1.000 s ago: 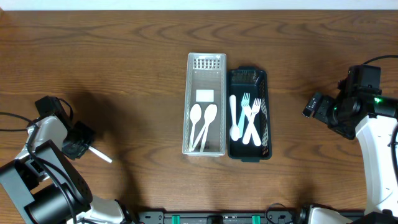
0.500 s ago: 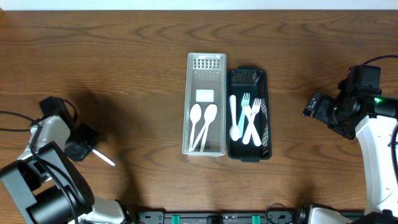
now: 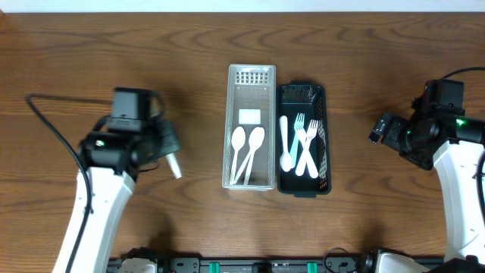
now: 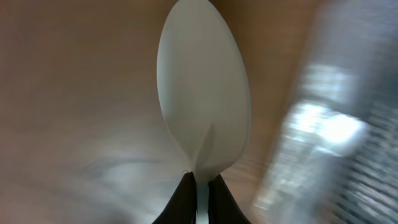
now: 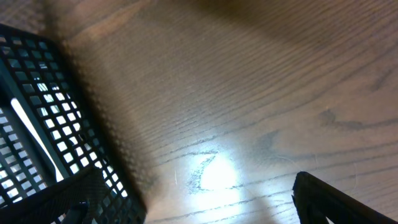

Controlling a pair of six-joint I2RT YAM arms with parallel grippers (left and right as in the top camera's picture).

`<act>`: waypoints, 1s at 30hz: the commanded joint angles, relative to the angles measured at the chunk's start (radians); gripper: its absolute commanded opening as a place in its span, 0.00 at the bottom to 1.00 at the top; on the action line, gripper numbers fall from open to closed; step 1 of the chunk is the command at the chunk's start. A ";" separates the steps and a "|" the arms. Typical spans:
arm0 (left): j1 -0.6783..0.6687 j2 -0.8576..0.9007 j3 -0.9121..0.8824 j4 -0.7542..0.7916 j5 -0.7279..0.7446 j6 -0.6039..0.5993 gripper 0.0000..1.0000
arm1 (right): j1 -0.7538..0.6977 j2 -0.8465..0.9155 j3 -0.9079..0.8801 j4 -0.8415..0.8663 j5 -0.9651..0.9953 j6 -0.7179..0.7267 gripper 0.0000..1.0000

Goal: Pack container
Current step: 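Carry the spoon into the clear basket and release it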

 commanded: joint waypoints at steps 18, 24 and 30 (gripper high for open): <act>-0.409 0.454 0.149 0.198 -0.033 0.079 0.06 | -0.008 -0.009 0.001 -0.004 -0.003 -0.019 0.99; -0.415 0.573 0.149 0.215 -0.033 0.078 0.06 | -0.008 -0.009 0.001 -0.004 -0.003 -0.018 0.99; -0.415 0.631 0.149 0.225 -0.033 0.078 0.31 | -0.008 -0.009 0.001 -0.005 -0.003 -0.019 0.99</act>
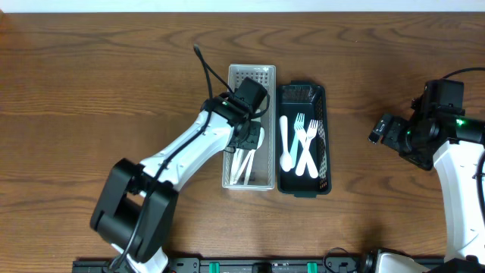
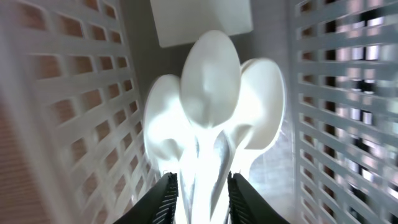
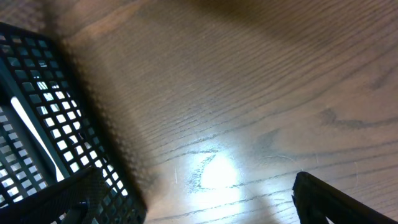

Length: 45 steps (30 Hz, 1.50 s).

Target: Pack container

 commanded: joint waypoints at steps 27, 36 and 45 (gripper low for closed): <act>0.383 -0.557 -0.003 -0.158 -0.308 0.041 0.70 | 0.287 -0.167 0.001 0.085 0.145 -0.045 0.99; 0.618 -0.546 -0.003 -0.104 -0.236 0.042 0.98 | 0.283 -0.153 0.001 0.454 0.222 -0.045 0.99; 0.645 -0.542 -0.005 -0.124 -0.237 0.061 0.98 | 0.283 -0.116 0.001 0.481 0.287 -0.224 0.99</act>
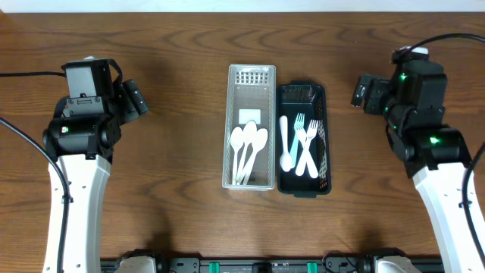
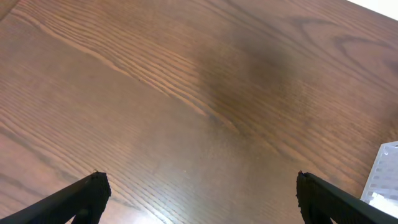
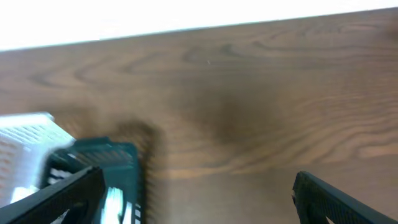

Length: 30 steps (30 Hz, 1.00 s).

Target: Pack container

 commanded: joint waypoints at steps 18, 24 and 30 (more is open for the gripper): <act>-0.071 -0.610 -0.440 0.141 0.006 0.003 0.98 | 0.029 -0.219 -0.092 -0.285 0.097 0.107 0.99; -0.071 -0.822 -0.524 0.096 0.006 0.002 0.98 | 0.117 -0.425 -0.219 -0.295 0.113 0.150 0.99; -0.071 -0.929 -0.524 0.029 0.006 0.003 0.98 | 0.168 -0.650 -0.243 -0.464 0.191 0.180 0.99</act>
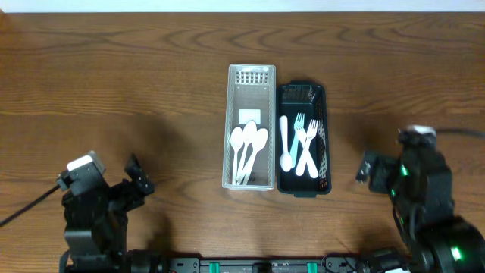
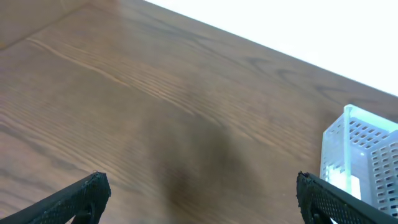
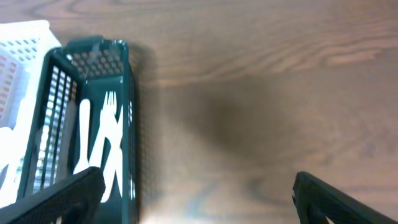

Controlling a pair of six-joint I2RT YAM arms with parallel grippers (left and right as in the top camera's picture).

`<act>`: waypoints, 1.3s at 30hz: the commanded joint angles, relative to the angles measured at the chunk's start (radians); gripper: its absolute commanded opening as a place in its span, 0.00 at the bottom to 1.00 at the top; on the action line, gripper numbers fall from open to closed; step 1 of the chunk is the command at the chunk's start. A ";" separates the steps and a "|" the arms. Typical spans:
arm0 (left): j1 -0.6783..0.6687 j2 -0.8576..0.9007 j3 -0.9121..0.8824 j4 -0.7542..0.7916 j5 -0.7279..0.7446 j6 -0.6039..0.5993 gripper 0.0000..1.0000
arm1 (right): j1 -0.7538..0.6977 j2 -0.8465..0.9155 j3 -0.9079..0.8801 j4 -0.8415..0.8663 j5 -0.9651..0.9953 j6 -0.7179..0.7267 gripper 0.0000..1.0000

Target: Pack container

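A white perforated basket [image 1: 250, 83] in the middle of the table holds three white spoons [image 1: 248, 150]. Touching its right side, a dark green basket [image 1: 322, 144] holds white forks [image 1: 307, 144] and a spoon. My left gripper [image 1: 136, 180] is at the front left, far from both baskets, open and empty; its wrist view shows the white basket [image 2: 364, 155] at the right edge. My right gripper [image 1: 365, 173] is at the front right, open and empty. The right wrist view shows the green basket [image 3: 127, 118] and the forks [image 3: 109, 134] at left.
Bare brown wooden table [image 1: 121, 68] surrounds the baskets on all sides. A white label [image 1: 250, 116] lies on the floor of the white basket. The table's far edge meets a white background [image 2: 298, 25].
Both arms have moved from the back half of the table to positions near its front edge, left and right. Both grippers stay open and empty. The baskets and cutlery have not moved.
My left gripper held a white spoon left of the baskets, with two spoons in the white basket. Then it was inside that basket with the spoon. Afterwards three spoons lay there and the gripper was open at the far left. Now both arms sit near the front edge.
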 commanded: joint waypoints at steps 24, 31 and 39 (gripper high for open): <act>-0.003 -0.076 -0.006 -0.063 0.003 0.006 0.98 | 0.017 -0.163 -0.011 -0.163 0.059 0.040 0.99; -0.003 -0.076 -0.006 -0.063 0.003 0.006 0.98 | 0.018 -0.163 -0.011 -0.163 0.059 0.040 0.99; -0.003 -0.076 -0.006 -0.063 0.003 0.006 0.98 | 0.000 -0.190 -0.044 -0.097 0.029 0.025 0.99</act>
